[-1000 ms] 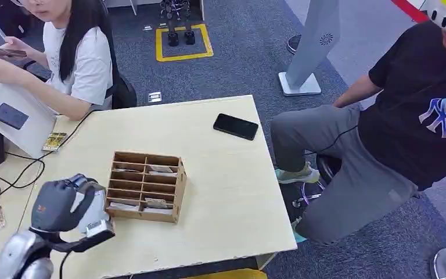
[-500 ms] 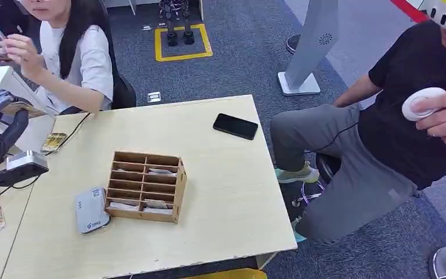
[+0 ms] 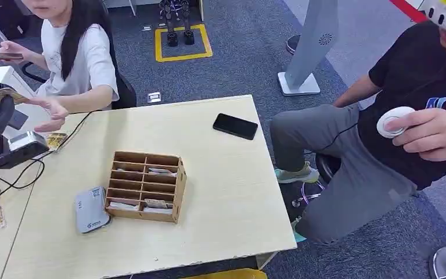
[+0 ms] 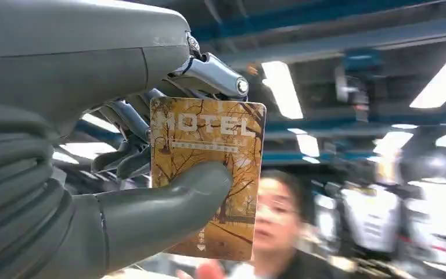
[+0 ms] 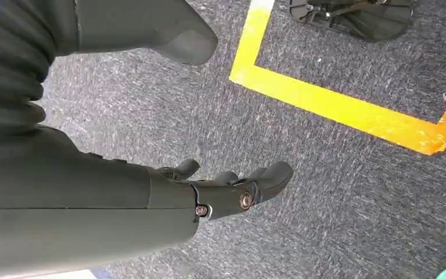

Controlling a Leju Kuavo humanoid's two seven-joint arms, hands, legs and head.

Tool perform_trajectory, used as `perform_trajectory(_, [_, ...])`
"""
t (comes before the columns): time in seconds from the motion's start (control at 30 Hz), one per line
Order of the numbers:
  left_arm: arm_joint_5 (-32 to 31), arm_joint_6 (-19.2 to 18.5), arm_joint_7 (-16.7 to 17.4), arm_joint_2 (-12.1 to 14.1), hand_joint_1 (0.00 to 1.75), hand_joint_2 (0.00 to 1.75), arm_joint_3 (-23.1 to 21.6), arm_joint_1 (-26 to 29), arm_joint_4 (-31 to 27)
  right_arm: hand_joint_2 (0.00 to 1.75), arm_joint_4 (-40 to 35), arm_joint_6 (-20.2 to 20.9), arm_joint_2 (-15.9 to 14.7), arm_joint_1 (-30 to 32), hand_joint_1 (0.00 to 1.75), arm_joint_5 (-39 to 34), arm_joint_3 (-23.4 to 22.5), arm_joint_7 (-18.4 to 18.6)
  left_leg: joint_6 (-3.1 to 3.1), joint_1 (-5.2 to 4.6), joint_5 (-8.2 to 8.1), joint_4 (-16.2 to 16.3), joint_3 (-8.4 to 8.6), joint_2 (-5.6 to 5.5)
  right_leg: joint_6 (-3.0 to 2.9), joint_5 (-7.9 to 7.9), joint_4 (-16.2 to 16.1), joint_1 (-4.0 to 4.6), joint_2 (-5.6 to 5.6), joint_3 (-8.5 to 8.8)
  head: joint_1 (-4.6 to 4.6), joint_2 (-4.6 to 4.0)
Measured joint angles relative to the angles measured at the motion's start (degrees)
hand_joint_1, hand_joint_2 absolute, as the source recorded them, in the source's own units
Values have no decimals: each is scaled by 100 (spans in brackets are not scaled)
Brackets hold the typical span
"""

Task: Pass the card to the sensor for recognition and then transmit it.

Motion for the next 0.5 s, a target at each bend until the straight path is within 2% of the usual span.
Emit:
perform_trajectory(0.1, [-634, 533, 181, -273, 175, 175, -103, -383, 966, 175, 0, 11, 7, -53, 0, 57, 2, 37, 2, 0, 4, 0, 1, 0, -2, 7, 0, 0, 1, 1, 0, 0])
perform_trajectory(0.17, [-827, 752, 217, -450, 175, 175, -162, -580, 1545, 175, 0, 20, 9, -71, 0, 64, 2, 61, 0, -1, 5, 1, 0, 2, -1, 8, 0, 0, 3, 0, -2, 0])
perform_trajectory(0.33, [-935, 851, 278, -700, 175, 175, -260, -823, 2404, 175, 0, 20, 11, -79, 0, 64, 2, 96, 0, -1, 4, 2, -1, 6, 0, 8, 0, -1, 8, -2, 2, 0])
perform_trajectory(0.5, [-937, 847, 263, -787, 175, 175, -295, -913, 2793, 175, 0, 20, 11, -79, 0, 64, 2, 88, 0, 0, 4, 1, -8, 10, 0, 8, 0, 0, 14, -11, 0, 0])
